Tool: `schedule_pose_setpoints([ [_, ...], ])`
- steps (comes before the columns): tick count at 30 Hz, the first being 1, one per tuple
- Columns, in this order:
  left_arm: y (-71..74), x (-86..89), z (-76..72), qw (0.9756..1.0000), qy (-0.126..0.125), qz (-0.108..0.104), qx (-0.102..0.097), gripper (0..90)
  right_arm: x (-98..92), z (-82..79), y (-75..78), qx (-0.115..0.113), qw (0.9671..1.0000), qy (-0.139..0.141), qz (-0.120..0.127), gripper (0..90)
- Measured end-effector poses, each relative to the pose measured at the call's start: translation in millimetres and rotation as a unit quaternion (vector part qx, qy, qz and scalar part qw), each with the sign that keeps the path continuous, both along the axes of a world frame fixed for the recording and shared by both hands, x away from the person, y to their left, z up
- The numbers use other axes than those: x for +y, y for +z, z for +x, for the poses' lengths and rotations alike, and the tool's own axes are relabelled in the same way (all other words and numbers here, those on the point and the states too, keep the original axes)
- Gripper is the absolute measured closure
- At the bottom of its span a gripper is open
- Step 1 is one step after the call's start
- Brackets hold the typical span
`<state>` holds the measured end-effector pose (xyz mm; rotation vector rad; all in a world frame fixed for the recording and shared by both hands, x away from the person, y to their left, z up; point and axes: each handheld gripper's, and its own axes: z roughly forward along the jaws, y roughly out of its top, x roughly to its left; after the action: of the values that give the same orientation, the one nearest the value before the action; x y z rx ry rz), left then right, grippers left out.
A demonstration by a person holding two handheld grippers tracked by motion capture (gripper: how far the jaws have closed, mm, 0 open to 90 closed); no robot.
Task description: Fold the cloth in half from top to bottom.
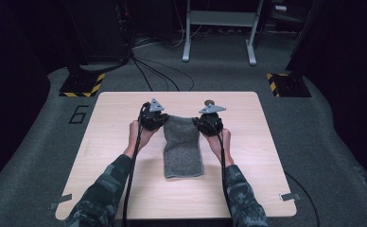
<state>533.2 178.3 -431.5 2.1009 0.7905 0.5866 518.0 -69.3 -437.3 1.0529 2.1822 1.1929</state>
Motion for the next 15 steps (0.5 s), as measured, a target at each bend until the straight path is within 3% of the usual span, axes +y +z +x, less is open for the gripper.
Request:
schedule_pose_setpoints([
  [7, 3.1, 1.7, -21.4, 0.9999, -0.015, -0.003, 0.003, 83.2, -3.1, -20.6, -2.0, -0.009, 0.9998, 0.015, -0.003, 84.5],
  [15, -8.7, 3.4, -47.4, 0.9996, -0.018, -0.008, 0.017, 82.3, -5.5, -45.6, -8.4, -0.015, 0.9995, 0.028, -0.004, 84.3],
])
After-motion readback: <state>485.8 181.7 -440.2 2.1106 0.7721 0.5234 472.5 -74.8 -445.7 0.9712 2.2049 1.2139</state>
